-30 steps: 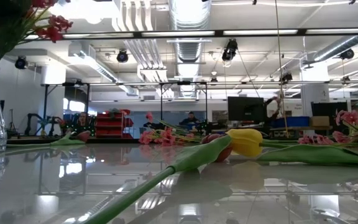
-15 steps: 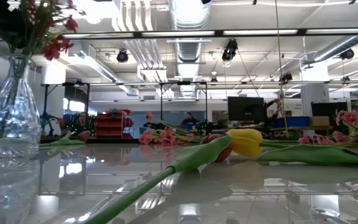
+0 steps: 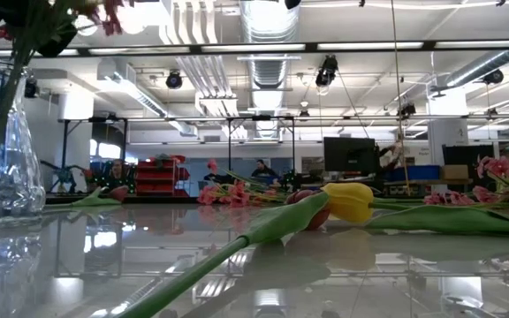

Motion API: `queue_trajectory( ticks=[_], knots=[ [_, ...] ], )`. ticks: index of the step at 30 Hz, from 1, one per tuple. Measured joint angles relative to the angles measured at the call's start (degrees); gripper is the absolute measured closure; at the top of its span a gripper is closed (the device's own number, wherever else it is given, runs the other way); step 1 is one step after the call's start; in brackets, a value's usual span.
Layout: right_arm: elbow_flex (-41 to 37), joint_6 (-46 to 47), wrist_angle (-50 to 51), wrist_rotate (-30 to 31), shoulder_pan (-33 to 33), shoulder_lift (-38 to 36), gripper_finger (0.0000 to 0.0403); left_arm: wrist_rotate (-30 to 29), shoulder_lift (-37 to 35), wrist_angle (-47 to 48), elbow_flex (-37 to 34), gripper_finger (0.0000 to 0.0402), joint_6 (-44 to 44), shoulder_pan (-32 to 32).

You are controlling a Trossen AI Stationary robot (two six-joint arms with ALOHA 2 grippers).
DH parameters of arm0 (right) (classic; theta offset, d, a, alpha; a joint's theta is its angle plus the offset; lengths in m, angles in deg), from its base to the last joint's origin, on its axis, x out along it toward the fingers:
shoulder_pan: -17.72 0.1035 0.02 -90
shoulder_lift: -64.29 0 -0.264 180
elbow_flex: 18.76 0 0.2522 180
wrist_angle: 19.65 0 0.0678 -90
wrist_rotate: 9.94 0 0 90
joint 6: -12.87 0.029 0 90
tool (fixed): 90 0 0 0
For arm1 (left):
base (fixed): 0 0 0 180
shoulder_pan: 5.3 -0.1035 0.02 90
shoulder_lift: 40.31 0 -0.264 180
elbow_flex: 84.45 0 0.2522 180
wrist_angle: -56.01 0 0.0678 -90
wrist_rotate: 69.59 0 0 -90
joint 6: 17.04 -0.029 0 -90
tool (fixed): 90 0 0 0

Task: Sort flowers into vase by color
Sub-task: Put the red flower into the transparent vase, then move the transparent vase to the middle left of the table

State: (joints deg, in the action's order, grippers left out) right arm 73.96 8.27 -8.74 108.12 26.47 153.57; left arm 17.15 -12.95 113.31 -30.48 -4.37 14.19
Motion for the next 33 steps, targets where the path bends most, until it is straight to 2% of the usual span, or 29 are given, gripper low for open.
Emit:
queue_trajectory(
  ticks=[9,13,17,21,25,30,33],
  knots=[
    [-0.06,-1.29,3.83,-1.02,1.92,1.61,0.0145,1.33,6.07,0.53,4.27,0.0316,-0.84,1.10],
    [-0.11,-0.74,3.32,-4.98,2.20,4.28,0.0141,3.22,7.63,1.74,7.17,0.0289,-0.28,1.72],
    [-0.13,0.11,1.05,-7.01,2.25,8.44,0.0119,8.53,8.89,4.21,9.64,0.0249,2.02,1.73],
    [0.05,0.96,-6.43,-8.57,2.73,13.50,0.0089,15.90,9.76,6.87,12.04,0.0218,4.16,1.75],
    [0.20,5.18,-21.46,-10.57,3.31,19.08,0.0078,16.28,10.18,9.16,15.09,0.0210,4.09,1.77],
    [0.63,9.87,-40.83,-10.02,3.52,26.14,0.0096,16.04,10.20,9.00,18.28,0.0215,2.22,1.77],
    [4.16,13.27,-42.42,-10.14,3.37,29.86,0.0123,16.70,10.22,9.00,19.46,0.0218,2.21,1.77]
  ],
)
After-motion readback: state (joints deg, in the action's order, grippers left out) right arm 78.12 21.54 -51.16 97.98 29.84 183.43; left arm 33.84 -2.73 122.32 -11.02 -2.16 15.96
